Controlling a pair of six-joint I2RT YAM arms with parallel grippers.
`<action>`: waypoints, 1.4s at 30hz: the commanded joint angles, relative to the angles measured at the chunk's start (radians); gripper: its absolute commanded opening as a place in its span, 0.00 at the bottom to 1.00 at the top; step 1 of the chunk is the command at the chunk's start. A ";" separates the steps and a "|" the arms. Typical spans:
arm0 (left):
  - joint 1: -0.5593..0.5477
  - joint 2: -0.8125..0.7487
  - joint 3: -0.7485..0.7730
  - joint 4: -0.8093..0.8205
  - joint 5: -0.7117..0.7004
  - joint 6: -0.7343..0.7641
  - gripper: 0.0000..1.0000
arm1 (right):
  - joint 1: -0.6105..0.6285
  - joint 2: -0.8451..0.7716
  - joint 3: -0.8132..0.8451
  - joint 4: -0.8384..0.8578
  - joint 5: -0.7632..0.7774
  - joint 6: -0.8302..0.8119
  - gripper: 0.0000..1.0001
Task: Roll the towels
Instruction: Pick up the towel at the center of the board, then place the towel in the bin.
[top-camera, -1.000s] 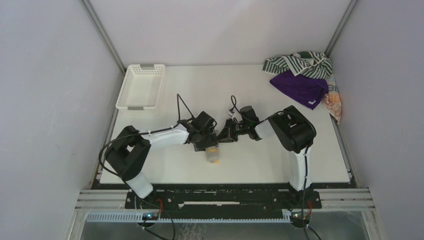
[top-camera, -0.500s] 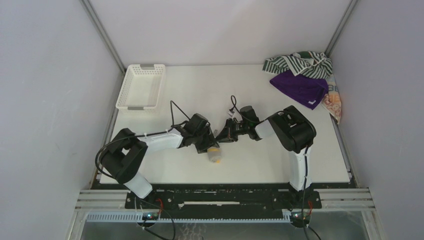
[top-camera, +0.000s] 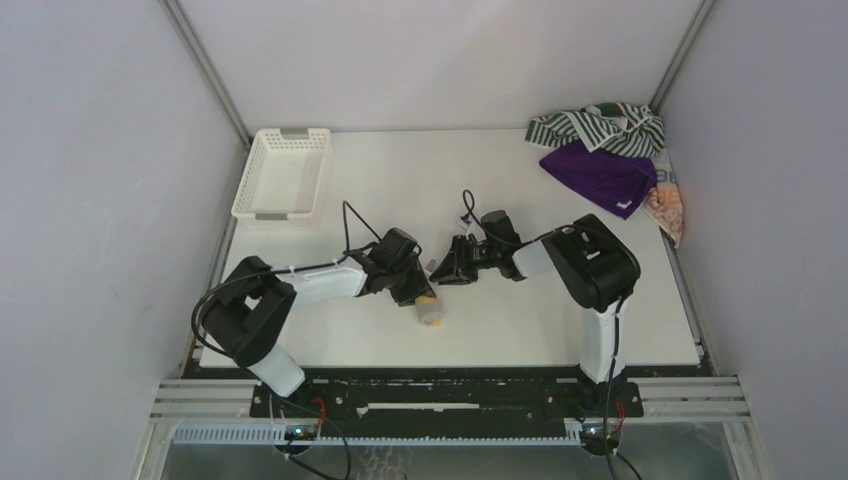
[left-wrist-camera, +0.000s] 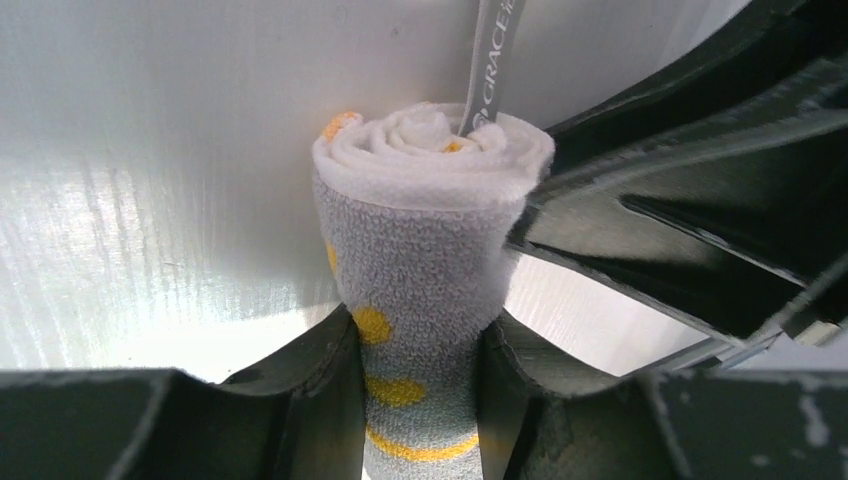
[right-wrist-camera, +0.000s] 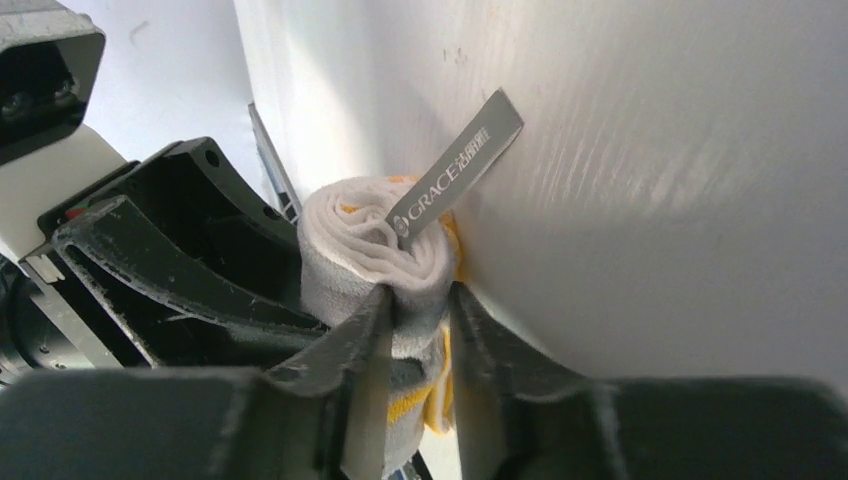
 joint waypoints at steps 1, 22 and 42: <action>-0.001 -0.012 0.050 -0.134 -0.108 0.058 0.27 | -0.009 -0.117 -0.020 -0.120 0.073 -0.074 0.31; 0.352 -0.287 0.275 -0.315 -0.160 0.064 0.23 | -0.235 -0.892 -0.037 -0.691 0.460 -0.501 0.68; 0.881 0.037 0.642 -0.252 -0.086 -0.039 0.24 | -0.267 -1.041 -0.117 -0.669 0.644 -0.556 0.81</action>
